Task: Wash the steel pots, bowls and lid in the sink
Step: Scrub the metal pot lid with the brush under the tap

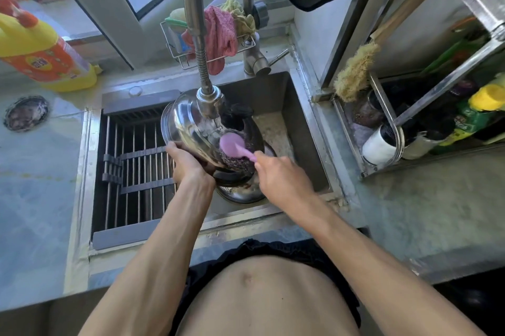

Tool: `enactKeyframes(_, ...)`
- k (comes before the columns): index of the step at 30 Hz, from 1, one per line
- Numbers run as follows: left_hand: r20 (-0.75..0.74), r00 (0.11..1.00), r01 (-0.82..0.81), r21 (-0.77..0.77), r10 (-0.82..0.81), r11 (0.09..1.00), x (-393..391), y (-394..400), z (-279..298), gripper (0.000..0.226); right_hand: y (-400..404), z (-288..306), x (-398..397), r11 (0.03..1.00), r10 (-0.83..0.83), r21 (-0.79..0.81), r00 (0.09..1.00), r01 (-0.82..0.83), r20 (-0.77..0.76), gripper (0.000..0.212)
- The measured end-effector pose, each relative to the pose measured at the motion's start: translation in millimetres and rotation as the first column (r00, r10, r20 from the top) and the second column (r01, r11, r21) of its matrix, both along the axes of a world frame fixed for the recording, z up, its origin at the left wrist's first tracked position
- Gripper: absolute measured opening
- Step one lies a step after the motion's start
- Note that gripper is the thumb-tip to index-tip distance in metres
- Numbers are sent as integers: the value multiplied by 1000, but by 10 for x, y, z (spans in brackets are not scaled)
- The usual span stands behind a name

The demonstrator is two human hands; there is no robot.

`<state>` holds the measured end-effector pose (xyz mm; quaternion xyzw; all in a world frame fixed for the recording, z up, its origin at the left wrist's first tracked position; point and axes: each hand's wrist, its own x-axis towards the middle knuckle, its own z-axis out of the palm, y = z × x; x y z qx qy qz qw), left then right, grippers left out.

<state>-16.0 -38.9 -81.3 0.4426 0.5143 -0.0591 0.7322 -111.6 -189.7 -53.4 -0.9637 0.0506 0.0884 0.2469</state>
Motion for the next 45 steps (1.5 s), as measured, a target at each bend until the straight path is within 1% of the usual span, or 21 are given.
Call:
enactKeyframes(4,22,999,30,15,-30,999,-6,64,31,51,-153,17,137,996,-80,-46,997,79,-5,26)
enactKeyframes(6,13,999,40,57,-40,998,-16,62,54,56,-29,84,87,998,-10,-57,1000,11,13,26)
enactKeyframes(8,-11,998,70,108,-69,992,-27,43,68,57,139,176,129,997,77,-13,994,-76,76,26)
enactKeyframes(9,-12,996,94,116,-93,989,-39,43,66,55,164,194,227,997,76,-18,991,-75,113,25)
enactKeyframes(12,-6,981,192,117,-193,974,-101,112,22,48,9,235,569,995,-11,-100,994,21,105,23)
enactKeyframes(13,-2,977,214,115,-215,970,-113,140,12,47,-34,239,602,991,-13,-129,995,26,94,23)
enactKeyframes(15,-3,974,228,79,-229,970,-108,164,-10,48,8,280,538,983,55,-181,996,-40,77,24)
enactKeyframes(17,-13,972,236,48,-235,971,-80,140,-35,46,164,349,440,972,173,-176,982,-157,79,24)
enactKeyframes(18,-12,969,248,48,-248,968,-72,116,-32,43,217,370,455,971,191,-164,977,-175,89,25)
enactKeyframes(19,-10,965,262,51,-262,964,-66,93,-40,40,232,388,529,973,183,-159,978,-165,105,25)
enactKeyframes(21,-23,956,294,52,-293,954,-99,76,-87,37,159,362,786,981,106,-172,989,-86,107,25)
enactKeyframes(24,-22,943,331,55,-331,942,-150,122,-141,39,-106,313,1095,982,5,-190,1000,-1,18,25)
enactKeyframes(26,-19,942,336,61,-336,940,-123,166,-135,41,-236,300,1125,980,-42,-195,999,39,-10,23)
enactKeyframes(28,-14,949,316,89,-316,945,-57,197,-104,42,-196,338,1017,982,-28,-190,1000,25,-12,23)
enactKeyframes(31,-8,957,290,88,-290,953,25,196,-111,50,38,364,763,974,112,-203,993,-103,32,27)
enactKeyframes(33,-14,954,299,113,-299,948,35,187,-135,48,78,362,765,974,133,-191,990,-122,44,26)
enactKeyframes(36,3,931,362,130,-365,923,-5,235,-208,40,-161,261,1061,978,36,-206,999,-40,-23,25)
enactKeyframes(39,29,915,397,102,-402,912,-28,299,-262,35,-372,200,1187,976,-91,-205,992,72,-82,26)
enactKeyframes(41,25,921,384,87,-388,919,-12,300,-267,35,-266,225,1069,982,-60,-182,998,54,-27,25)
enactKeyframes(43,18,928,371,76,-373,926,2,266,-256,38,-68,272,905,993,38,-117,997,-30,70,23)
enactKeyframes(45,15,928,370,72,-372,926,6,240,-262,42,9,264,897,993,91,-79,989,-82,115,20)
